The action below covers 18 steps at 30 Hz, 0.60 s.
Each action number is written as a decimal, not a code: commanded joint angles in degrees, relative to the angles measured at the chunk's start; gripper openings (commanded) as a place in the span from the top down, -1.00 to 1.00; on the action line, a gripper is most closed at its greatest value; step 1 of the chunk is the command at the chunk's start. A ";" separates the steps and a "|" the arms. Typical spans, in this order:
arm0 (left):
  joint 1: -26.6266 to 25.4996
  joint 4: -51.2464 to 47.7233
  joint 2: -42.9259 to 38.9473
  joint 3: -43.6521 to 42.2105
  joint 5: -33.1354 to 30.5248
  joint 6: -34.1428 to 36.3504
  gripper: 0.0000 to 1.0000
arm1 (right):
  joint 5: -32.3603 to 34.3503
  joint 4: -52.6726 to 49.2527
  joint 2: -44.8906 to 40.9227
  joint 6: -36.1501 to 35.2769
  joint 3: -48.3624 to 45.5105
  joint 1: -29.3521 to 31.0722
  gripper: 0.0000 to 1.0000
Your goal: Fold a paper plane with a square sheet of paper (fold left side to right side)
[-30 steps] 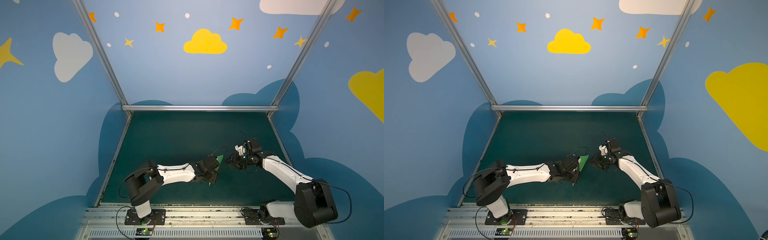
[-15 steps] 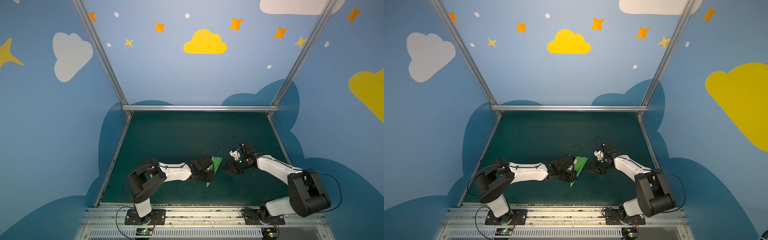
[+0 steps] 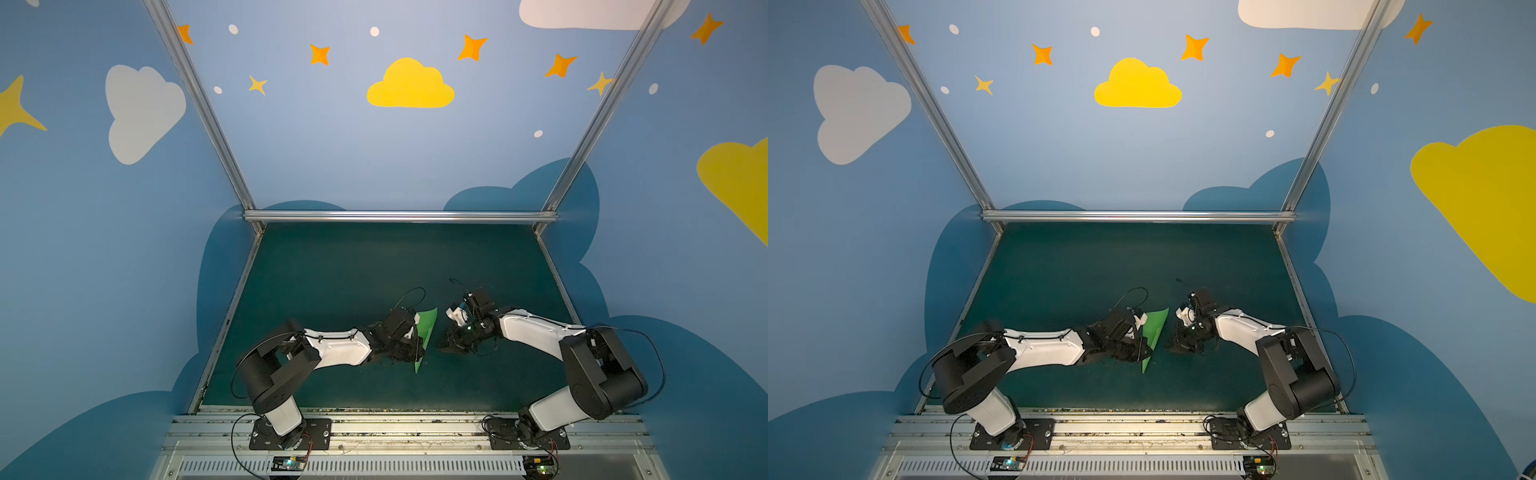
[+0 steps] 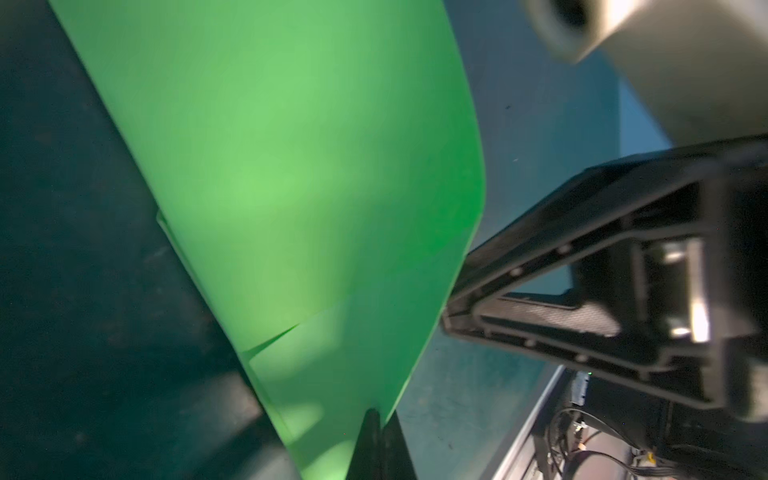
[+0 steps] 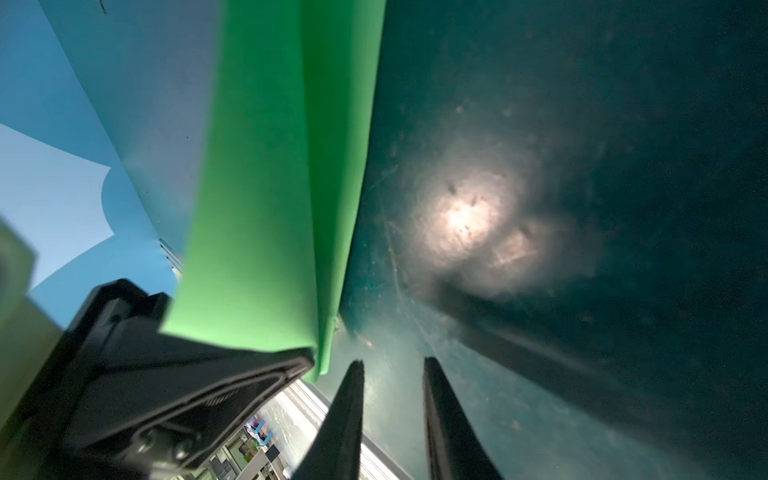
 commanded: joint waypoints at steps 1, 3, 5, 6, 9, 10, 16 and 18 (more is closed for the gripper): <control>0.21 1.19 -1.32 -0.89 -0.32 0.06 0.93 | 0.83 0.12 -0.03 0.16 1.58 0.24 0.43; 0.44 2.07 -1.05 -1.31 0.03 -0.30 0.93 | 0.89 -0.13 -0.30 0.23 1.59 0.28 0.43; 0.42 3.34 -0.70 -2.12 0.54 -0.72 0.93 | 0.88 -0.22 -0.49 0.24 1.59 0.24 0.42; 0.49 4.21 -0.59 -2.52 0.68 -1.00 0.93 | 0.94 -0.21 -0.57 0.33 1.60 0.26 0.42; 0.57 6.33 -0.52 -3.74 1.10 -1.73 0.93 | 1.05 -0.34 -0.49 0.37 1.76 0.35 0.42; 0.57 6.92 -0.44 -4.10 1.04 -2.08 0.93 | 1.11 -0.32 -0.37 0.43 1.77 0.45 0.42; 1.10 11.43 -0.98 -6.70 1.84 -4.55 0.93 | 1.29 -0.45 0.17 0.51 2.26 0.98 0.43; 1.40 13.19 -1.05 -7.60 2.40 -5.54 0.93 | 1.31 -0.50 0.42 0.60 2.53 1.16 0.43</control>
